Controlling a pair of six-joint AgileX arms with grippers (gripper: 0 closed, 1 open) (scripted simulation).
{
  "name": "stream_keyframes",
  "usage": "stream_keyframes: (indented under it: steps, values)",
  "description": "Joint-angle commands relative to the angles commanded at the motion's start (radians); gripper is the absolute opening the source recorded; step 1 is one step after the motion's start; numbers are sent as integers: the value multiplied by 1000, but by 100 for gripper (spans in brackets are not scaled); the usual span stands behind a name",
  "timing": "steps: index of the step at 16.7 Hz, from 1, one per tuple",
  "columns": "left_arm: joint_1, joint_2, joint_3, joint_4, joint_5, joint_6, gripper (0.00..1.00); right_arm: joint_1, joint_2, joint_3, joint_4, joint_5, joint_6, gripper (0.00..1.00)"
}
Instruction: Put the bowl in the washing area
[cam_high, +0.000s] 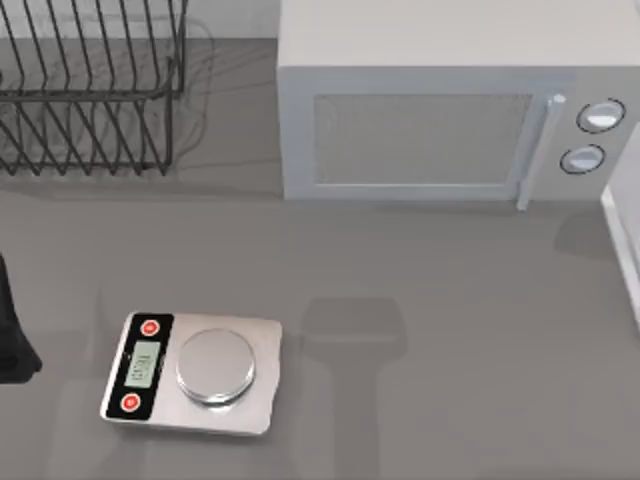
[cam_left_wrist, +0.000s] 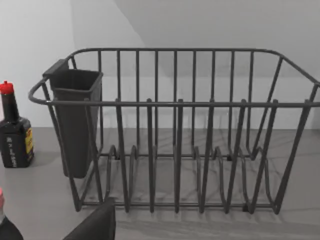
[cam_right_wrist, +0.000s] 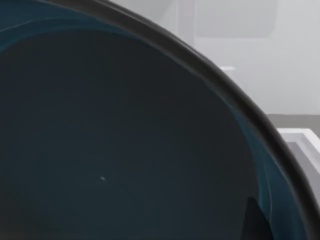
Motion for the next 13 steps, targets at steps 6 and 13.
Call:
stream_keyframes:
  steps: [6, 13]
  values:
    - [0, 0, 0, 0, 0, 0, 100, -14, 16, -2, 15, 1, -1, 8]
    - [0, 0, 0, 0, 0, 0, 100, -14, 16, -2, 15, 1, -1, 60]
